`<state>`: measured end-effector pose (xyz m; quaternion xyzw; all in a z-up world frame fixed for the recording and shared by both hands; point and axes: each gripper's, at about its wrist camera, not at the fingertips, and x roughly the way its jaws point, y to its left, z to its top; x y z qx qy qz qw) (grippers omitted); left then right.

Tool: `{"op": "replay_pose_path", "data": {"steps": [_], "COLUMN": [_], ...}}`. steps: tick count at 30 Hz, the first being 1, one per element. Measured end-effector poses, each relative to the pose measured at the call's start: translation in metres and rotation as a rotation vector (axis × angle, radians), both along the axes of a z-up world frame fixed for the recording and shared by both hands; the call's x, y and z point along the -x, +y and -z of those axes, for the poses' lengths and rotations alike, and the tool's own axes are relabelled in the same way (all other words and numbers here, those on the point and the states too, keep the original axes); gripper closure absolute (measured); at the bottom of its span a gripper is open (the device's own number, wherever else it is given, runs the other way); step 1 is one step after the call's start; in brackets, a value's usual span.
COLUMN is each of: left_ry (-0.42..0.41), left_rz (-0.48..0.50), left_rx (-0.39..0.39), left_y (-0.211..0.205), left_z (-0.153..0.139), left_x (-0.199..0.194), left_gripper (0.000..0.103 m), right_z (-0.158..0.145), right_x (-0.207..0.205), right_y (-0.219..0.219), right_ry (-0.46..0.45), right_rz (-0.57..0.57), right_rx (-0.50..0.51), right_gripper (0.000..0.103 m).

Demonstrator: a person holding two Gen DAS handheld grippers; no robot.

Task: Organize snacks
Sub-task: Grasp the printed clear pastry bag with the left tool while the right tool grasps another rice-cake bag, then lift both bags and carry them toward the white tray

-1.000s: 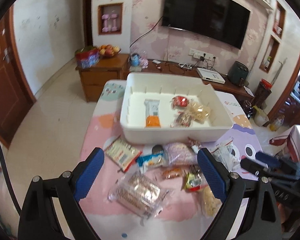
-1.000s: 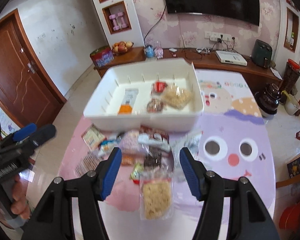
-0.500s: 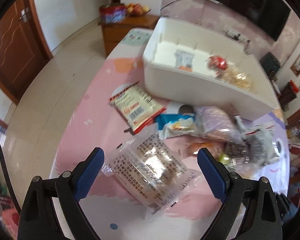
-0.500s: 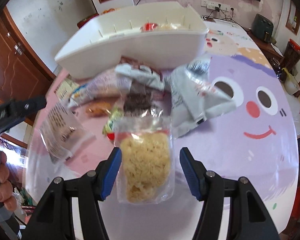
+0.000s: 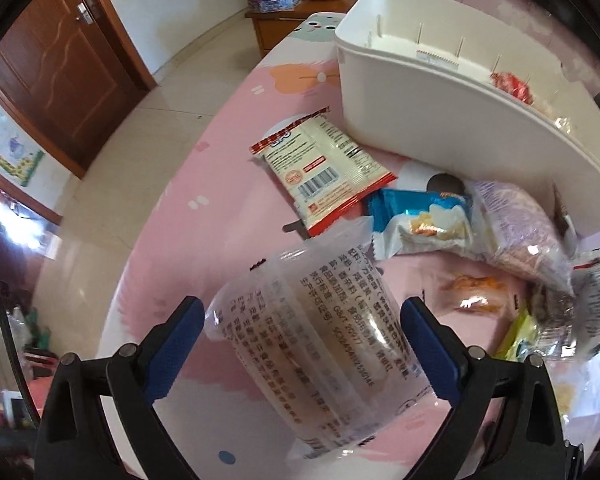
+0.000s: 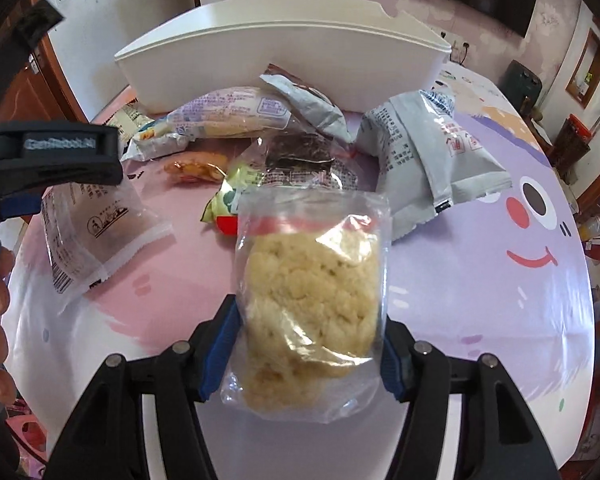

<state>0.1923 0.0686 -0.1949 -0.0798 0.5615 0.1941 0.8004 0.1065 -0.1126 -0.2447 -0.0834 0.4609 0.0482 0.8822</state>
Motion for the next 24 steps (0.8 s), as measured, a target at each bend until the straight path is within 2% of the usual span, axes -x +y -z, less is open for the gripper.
{"op": "replay_pose_path", "data": {"steps": [4, 7, 9, 12, 14, 16, 20, 24], "left_ry": [0.036, 0.111, 0.093, 0.077, 0.068, 0.054, 0.054, 0.048], "left_rz": [-0.011, -0.048, -0.098, -0.113, -0.12, -0.12, -0.069, -0.037], "left_rx": [-0.032, 0.021, 0.033, 0.031, 0.047, 0.078, 0.03, 0.025], "left_y": [-0.008, -0.011, -0.008, -0.008, -0.007, -0.01, -0.032, -0.036], "left_z": [0.004, 0.02, 0.022, 0.023, 0.021, 0.018, 0.012, 0.007], "left_x": [0.002, 0.003, 0.007, 0.009, 0.015, 0.018, 0.032, 0.043], "left_gripper": [0.003, 0.001, 0.0, 0.0, 0.006, 0.021, 0.028, 0.034], "right_z": [0.001, 0.002, -0.001, -0.001, -0.001, -0.001, -0.001, -0.001], "right_x": [0.005, 0.008, 0.006, 0.01, 0.01, 0.008, 0.009, 0.013], "right_y": [-0.005, -0.005, -0.006, -0.007, -0.009, -0.013, -0.016, -0.017], "right_ry": [-0.011, -0.013, -0.016, -0.022, -0.022, -0.018, -0.013, -0.006], "right_rz": [-0.012, -0.025, -0.032, -0.049, -0.057, -0.057, -0.057, -0.06], "right_rx": [-0.019, -0.02, -0.023, -0.03, -0.041, -0.056, -0.065, -0.064], "right_gripper": [0.046, 0.046, 0.047, 0.048, 0.048, 0.049, 0.049, 0.049]}}
